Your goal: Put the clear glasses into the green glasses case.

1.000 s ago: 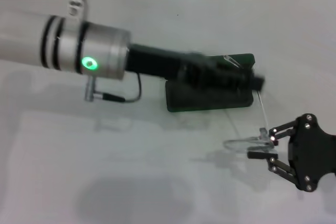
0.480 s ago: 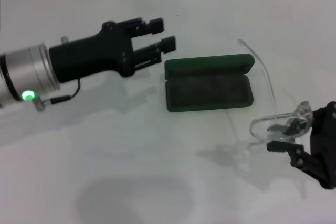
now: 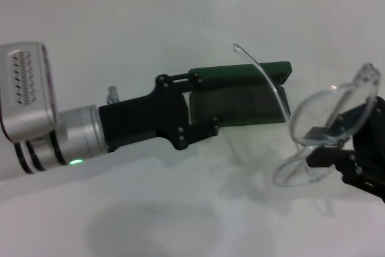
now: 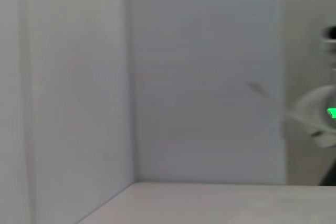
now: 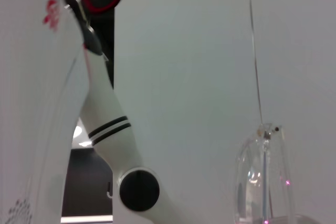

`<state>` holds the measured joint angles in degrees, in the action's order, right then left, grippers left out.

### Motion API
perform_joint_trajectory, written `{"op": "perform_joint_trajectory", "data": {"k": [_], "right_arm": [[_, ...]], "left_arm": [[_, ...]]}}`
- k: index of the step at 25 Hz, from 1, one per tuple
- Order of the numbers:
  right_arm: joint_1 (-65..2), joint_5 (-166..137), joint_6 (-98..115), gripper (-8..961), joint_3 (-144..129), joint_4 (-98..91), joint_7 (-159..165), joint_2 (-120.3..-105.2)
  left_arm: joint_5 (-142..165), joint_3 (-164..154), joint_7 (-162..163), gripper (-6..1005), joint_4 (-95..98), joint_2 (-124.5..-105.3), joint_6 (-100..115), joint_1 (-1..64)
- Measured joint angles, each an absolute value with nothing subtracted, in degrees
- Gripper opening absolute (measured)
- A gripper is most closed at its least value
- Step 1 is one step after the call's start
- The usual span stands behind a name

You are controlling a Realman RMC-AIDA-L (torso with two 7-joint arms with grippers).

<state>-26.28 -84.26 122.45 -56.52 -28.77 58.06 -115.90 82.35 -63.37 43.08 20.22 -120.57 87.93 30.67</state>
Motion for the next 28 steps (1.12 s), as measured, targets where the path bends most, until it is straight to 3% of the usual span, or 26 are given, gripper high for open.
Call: {"op": "perform_joint_trajectory", "data": {"k": [9, 28], "right_arm": [[-32.1, -85.0, 118.1, 116, -58.8, -21.1, 63.6, -115.89], [-33.0, -85.0, 111.3, 115, -62.7, -20.8, 75.5, -115.91]], "left_arm": [[63.6, -82.0, 33.5, 539, 20.0, -120.52, 88.0, 30.8], [47.0, -96.5, 13.3, 536, 19.9, -120.64, 88.8, 27.3]]}}
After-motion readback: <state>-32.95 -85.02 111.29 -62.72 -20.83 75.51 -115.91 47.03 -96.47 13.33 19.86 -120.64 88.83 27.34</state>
